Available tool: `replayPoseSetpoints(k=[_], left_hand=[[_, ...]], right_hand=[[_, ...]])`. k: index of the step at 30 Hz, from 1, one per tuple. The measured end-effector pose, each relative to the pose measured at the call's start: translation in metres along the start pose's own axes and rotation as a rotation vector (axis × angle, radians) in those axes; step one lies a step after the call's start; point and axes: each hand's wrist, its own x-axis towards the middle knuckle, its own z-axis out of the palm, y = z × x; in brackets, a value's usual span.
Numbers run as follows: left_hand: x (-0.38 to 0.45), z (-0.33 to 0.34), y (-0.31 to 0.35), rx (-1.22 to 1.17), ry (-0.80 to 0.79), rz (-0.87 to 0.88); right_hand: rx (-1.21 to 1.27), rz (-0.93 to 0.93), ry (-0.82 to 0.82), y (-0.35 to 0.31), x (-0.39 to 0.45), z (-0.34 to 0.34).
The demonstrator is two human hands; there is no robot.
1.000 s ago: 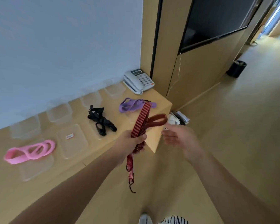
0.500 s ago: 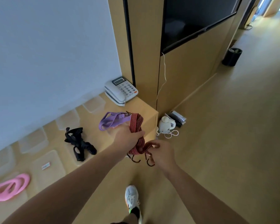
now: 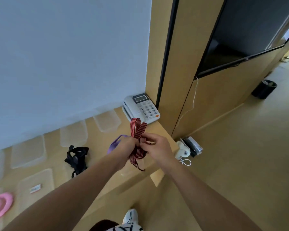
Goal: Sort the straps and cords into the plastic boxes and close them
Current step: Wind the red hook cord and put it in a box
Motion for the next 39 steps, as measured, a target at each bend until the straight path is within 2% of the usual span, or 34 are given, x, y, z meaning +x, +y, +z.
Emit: replayPoseSetpoints(k=[3,6,10,15,19,21,26,29,39], left_hand=[[0.028,-0.012,0.009,0.222,-0.046,0.044],[0.047,-0.020,0.010,0.635,-0.035,0.114],[0.069,-0.018,-0.001,1.093,0.005,0.196],[0.078,-0.010,-0.022,1.269,0.202,0.364],[0.065,-0.005,-0.034,1.381,0.229,0.246],[0.054,-0.001,-0.037,1.377,0.269,0.208],[0.009,0.002,-0.037,1.119,0.463,0.337],[-0.024,-0.002,-0.054,0.986,0.562,0.249],[-0.166,-0.058,-0.174,0.721,0.856,-0.085]], right_hand=[[-0.116,-0.048,-0.102,0.001,0.036,0.012],[-0.293,-0.069,-0.186,0.013,0.058,0.020],[-0.627,0.033,-0.336,0.036,0.072,0.026],[-0.804,-0.040,-0.468,0.047,0.086,0.017],[-0.783,-0.121,-0.549,0.050,0.090,0.003],[-0.763,-0.190,-0.587,0.052,0.090,-0.005],[-0.658,-0.302,-0.621,0.059,0.087,-0.011],[-0.599,-0.358,-0.709,0.059,0.072,-0.001],[-0.751,-0.723,-1.079,0.057,-0.034,0.084]])
